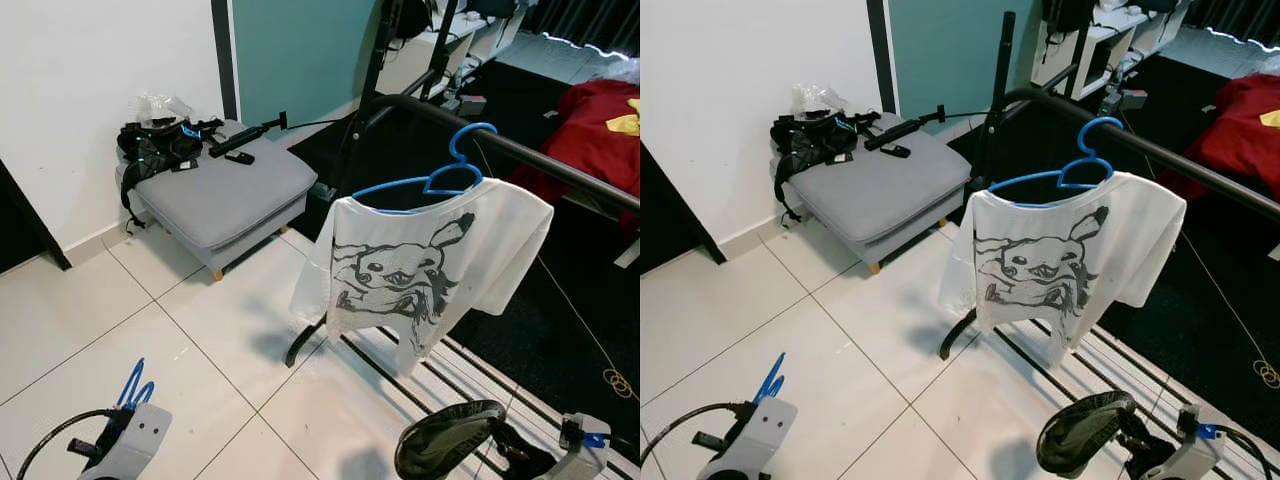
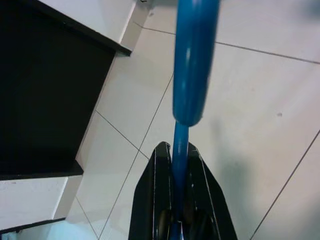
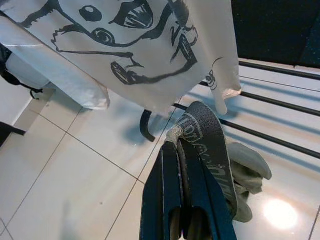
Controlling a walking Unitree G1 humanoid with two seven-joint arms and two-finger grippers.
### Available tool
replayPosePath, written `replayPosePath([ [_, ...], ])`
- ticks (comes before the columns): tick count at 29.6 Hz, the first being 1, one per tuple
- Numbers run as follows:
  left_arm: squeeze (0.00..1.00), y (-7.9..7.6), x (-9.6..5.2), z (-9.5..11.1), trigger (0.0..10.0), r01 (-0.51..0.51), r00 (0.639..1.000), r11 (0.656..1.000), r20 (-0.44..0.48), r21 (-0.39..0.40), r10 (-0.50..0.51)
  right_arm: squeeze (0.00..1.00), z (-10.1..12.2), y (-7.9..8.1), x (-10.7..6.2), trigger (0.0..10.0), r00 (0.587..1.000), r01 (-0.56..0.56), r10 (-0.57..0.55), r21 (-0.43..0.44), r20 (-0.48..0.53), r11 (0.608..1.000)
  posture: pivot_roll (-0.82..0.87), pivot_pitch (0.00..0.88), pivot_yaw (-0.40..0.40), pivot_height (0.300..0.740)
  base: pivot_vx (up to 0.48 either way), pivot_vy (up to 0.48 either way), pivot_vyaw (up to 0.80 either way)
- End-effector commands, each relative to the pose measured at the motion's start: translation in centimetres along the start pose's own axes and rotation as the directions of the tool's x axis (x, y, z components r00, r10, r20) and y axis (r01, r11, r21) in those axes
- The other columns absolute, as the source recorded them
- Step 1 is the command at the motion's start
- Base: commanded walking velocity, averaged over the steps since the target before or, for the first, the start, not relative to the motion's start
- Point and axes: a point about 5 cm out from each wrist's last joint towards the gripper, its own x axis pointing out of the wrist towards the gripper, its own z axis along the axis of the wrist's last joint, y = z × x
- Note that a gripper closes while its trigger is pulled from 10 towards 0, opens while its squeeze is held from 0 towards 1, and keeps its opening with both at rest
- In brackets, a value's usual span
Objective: Hang hanger
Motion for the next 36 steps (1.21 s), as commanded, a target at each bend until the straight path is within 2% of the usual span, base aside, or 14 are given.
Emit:
replayPosePath([
  [1, 0.00, 0.47, 0.04, -0.59, 10.0, 0.002, 1.000, 1.000, -0.010, 0.026, -0.002, 0.00, -0.40, 0.02, -0.24, 10.0, 1.000, 0.013, -0.013, 0.011, -0.014, 1.000, 0.05, 0.171, -0.065, 0.740, 0.000, 0.000, 0.00],
  [17, 0.00, 0.63, 0.06, -0.71, 10.0, 0.001, 1.000, 1.000, -0.006, 0.025, -0.001, 0.00, -0.38, 0.21, -0.44, 10.0, 1.000, 0.017, -0.017, 0.011, -0.013, 1.000, 0.06, 0.181, -0.037, 0.740, 0.000, 0.000, 0.00],
  [36, 0.00, 1.00, -0.31, -1.08, 10.0, -0.003, 1.000, 1.000, 0.000, 0.024, 0.003, 0.00, -0.46, 0.37, -1.07, 10.0, 1.000, 0.018, -0.018, 0.017, -0.010, 1.000, 0.04, 0.190, -0.045, 0.740, 0.000, 0.000, 0.00],
])
